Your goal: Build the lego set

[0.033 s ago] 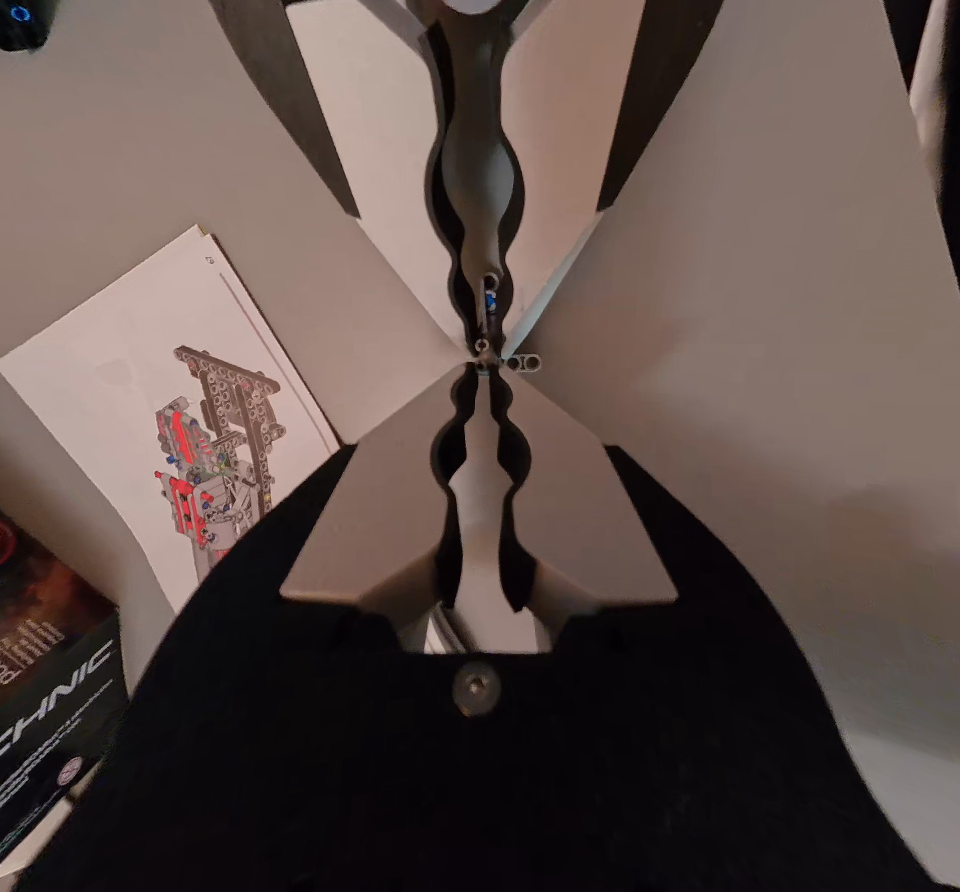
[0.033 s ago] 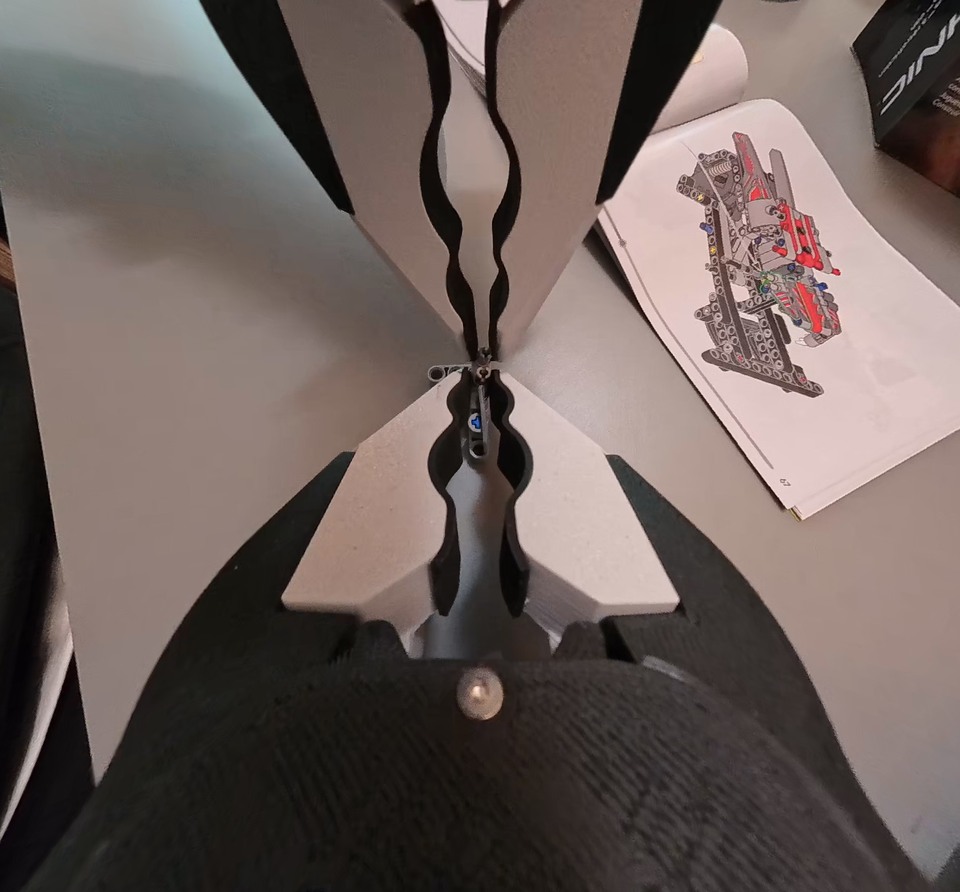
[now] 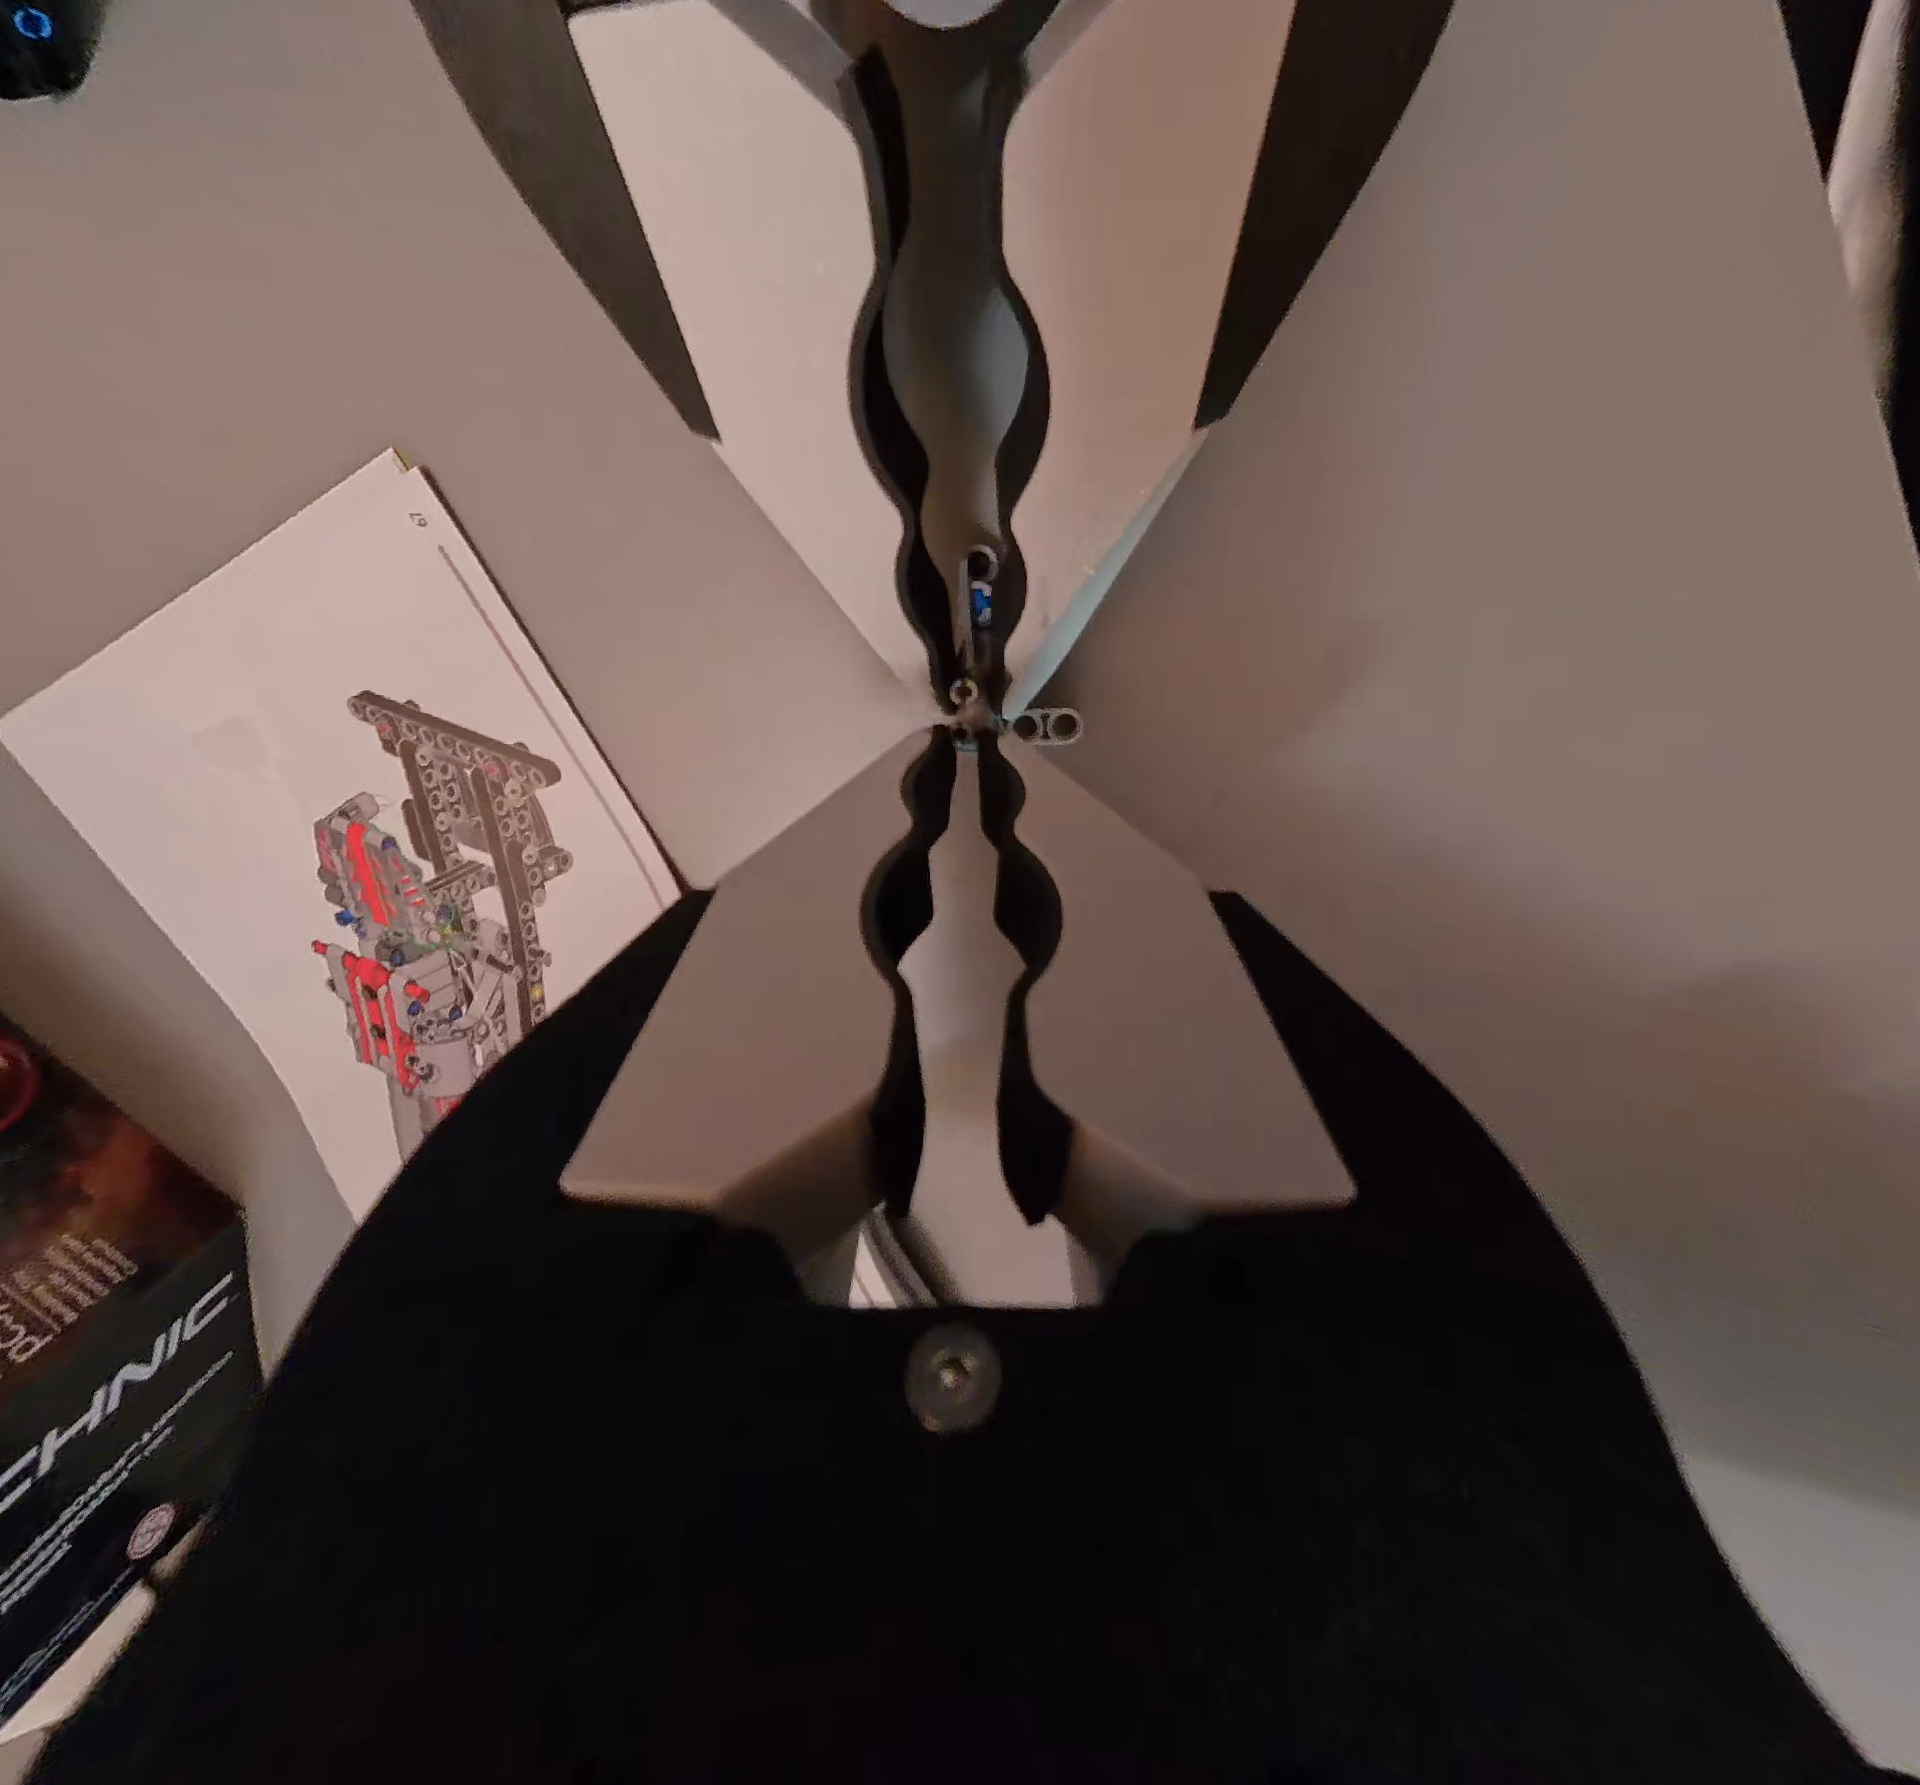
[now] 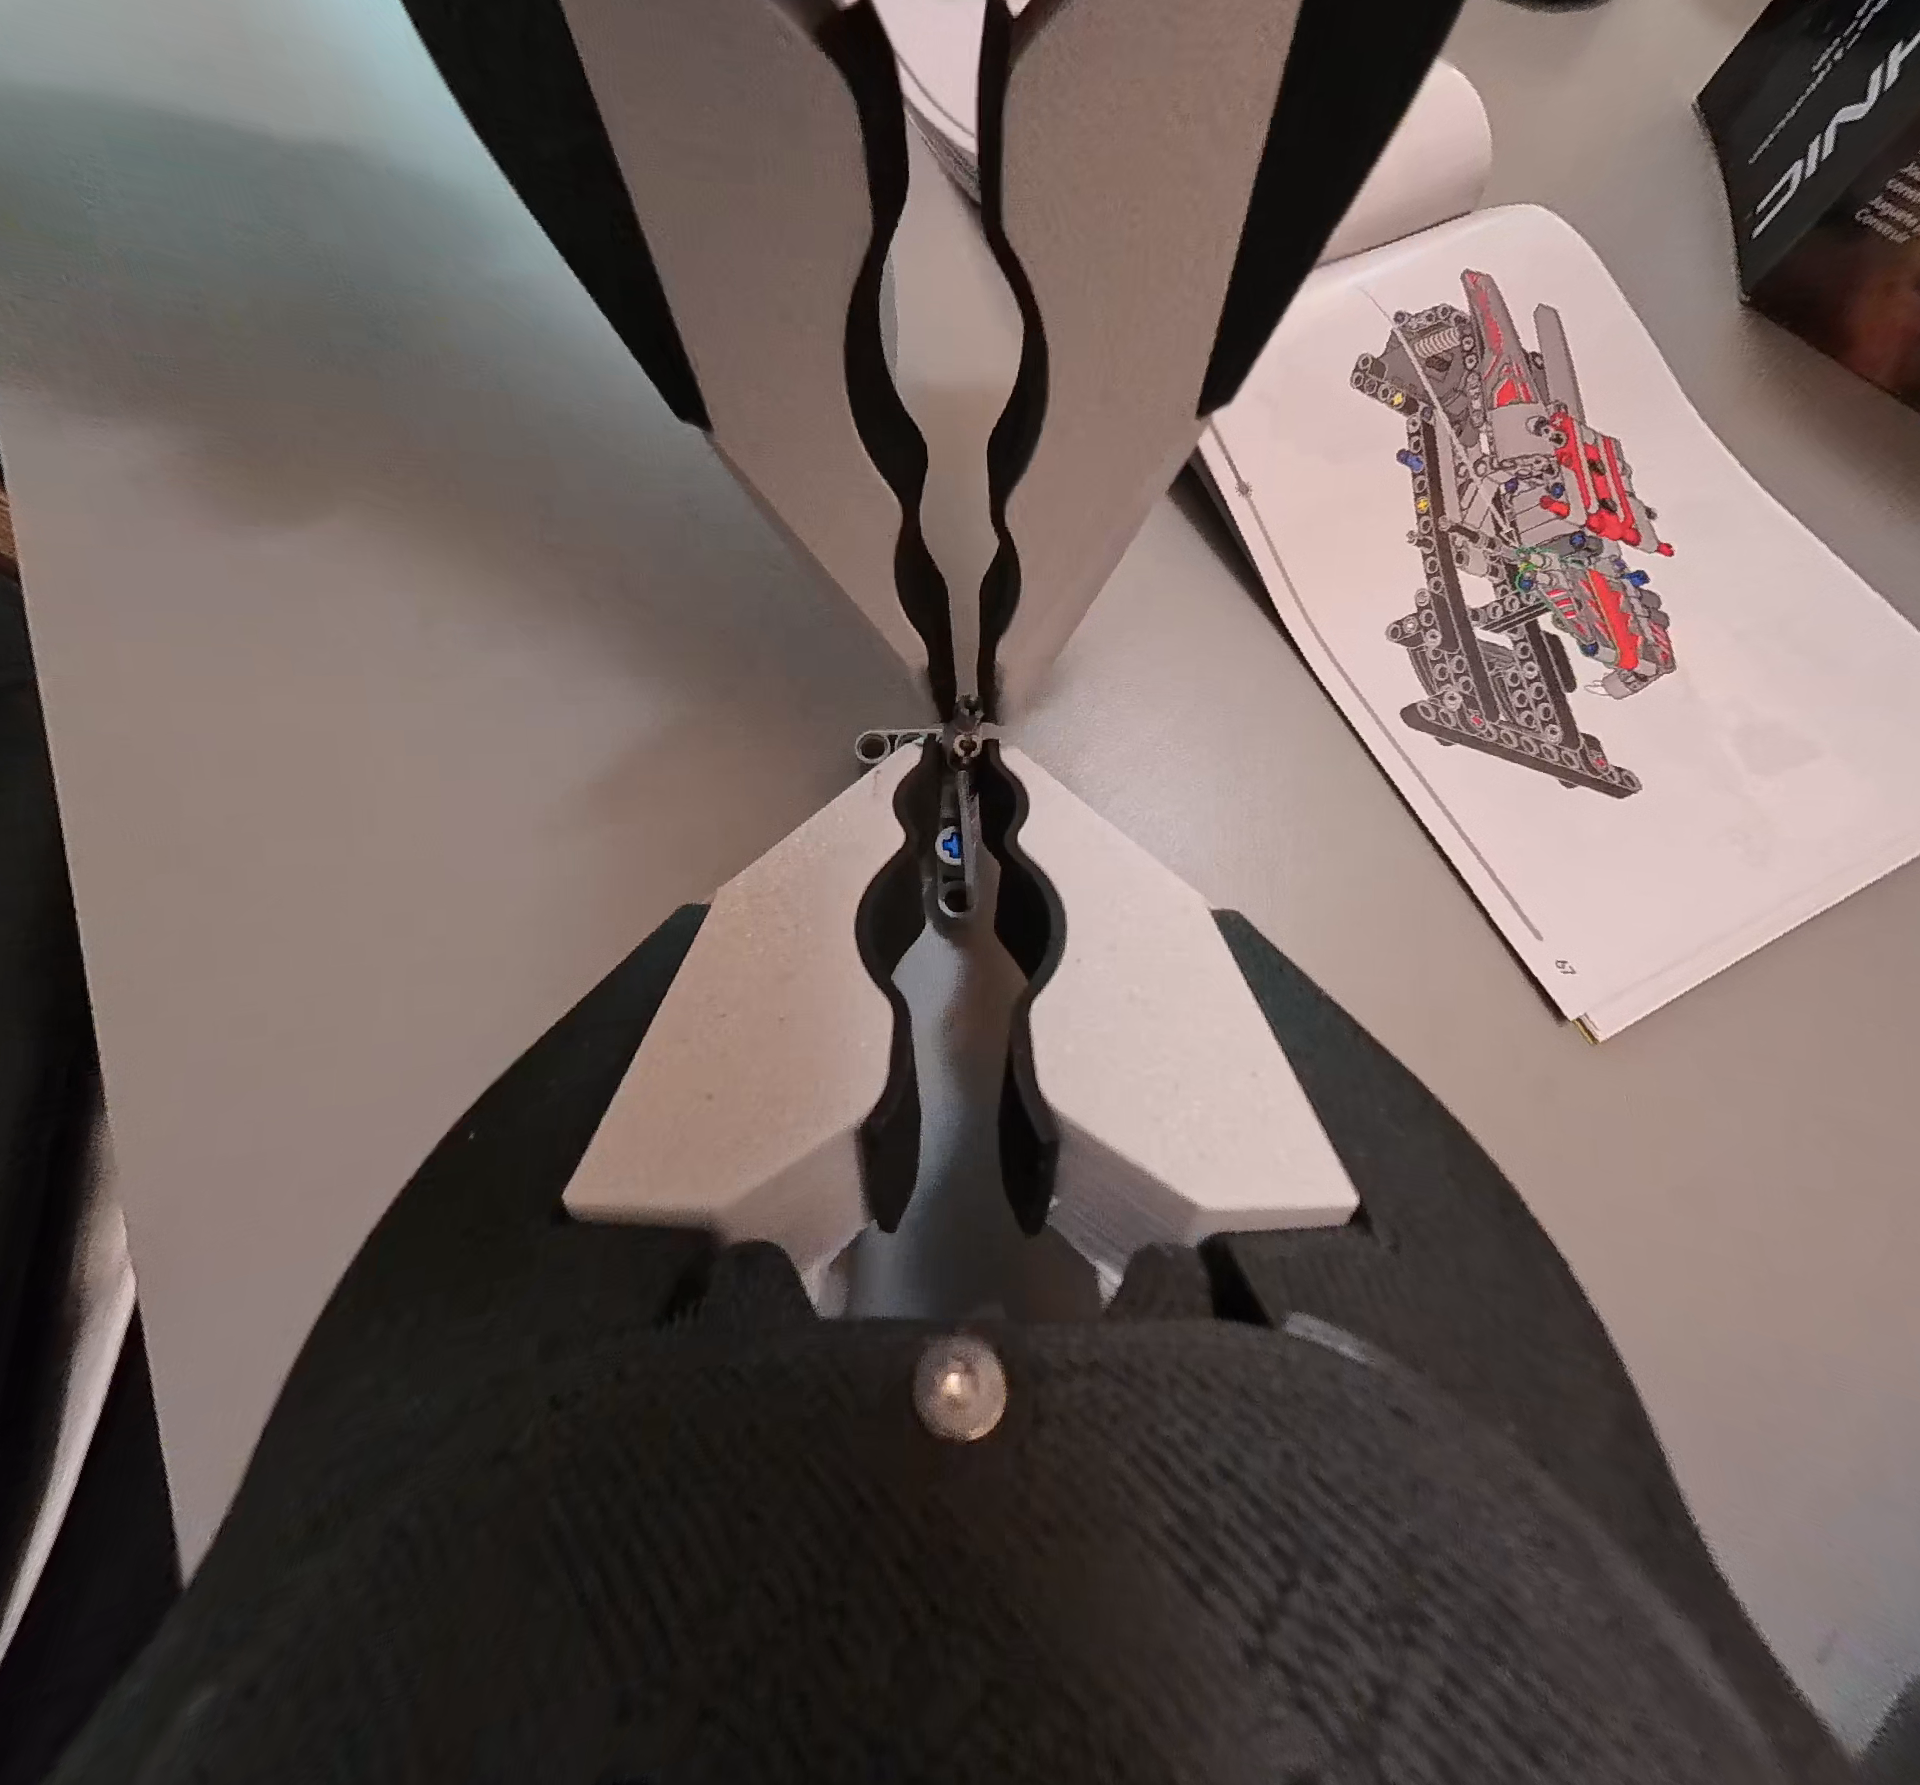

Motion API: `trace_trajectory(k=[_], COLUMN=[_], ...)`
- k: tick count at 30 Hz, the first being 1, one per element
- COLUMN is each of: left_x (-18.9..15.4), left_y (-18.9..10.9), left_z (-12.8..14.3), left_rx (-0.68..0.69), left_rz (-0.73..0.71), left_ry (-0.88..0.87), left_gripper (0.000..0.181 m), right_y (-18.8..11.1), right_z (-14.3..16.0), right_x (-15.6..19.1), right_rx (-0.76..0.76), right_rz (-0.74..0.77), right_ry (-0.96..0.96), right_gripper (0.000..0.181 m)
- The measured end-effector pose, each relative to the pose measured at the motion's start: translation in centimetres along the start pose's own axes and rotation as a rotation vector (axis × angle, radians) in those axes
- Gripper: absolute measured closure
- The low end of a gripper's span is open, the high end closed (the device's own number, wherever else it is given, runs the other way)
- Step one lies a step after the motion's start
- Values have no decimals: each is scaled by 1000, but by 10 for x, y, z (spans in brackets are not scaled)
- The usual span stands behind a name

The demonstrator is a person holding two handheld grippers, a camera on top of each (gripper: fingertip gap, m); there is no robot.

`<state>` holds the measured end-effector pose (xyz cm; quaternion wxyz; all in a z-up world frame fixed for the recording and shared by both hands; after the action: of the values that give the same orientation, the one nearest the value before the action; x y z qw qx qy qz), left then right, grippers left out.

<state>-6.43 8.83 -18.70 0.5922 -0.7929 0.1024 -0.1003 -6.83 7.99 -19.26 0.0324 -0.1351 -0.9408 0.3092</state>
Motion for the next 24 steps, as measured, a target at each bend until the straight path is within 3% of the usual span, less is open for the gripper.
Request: trace_trajectory(k=[24], left_x=[-1], left_y=[1], left_z=[5], left_rx=[11], left_rz=[-31], left_ry=[-46], left_gripper=[179], right_y=[9], right_z=[-4], right_x=[2], right_rx=[16], right_rz=[-33], right_ry=[37], right_gripper=[176])
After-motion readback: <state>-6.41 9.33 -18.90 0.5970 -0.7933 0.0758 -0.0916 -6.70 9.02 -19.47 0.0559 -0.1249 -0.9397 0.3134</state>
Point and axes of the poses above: each gripper's, where its closed fingertips meet, y out along the fingers, z out of its underside, x = y × z across the jaws, the point moved 1 cm from there along -y, back along the fingers, and after that the axes turned 2 degrees about z, right-handed, at the moved point
